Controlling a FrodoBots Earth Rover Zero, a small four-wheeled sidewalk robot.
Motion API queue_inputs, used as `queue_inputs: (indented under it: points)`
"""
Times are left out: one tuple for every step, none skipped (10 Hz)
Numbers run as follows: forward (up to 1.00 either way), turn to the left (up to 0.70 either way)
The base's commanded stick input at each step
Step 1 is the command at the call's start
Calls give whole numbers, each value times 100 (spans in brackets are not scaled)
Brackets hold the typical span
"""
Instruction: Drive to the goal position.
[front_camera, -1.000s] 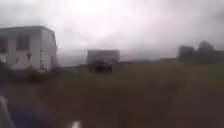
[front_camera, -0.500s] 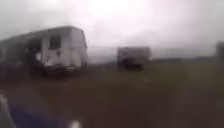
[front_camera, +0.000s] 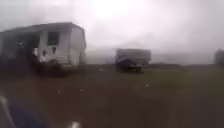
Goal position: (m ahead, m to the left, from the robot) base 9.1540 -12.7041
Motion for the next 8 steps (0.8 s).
queue_inputs:
  points:
    - [70,0]
    - [70,0]
    - [70,0]
    - [70,0]
    - [70,0]
    - [70,0]
    - [70,0]
    - [70,0]
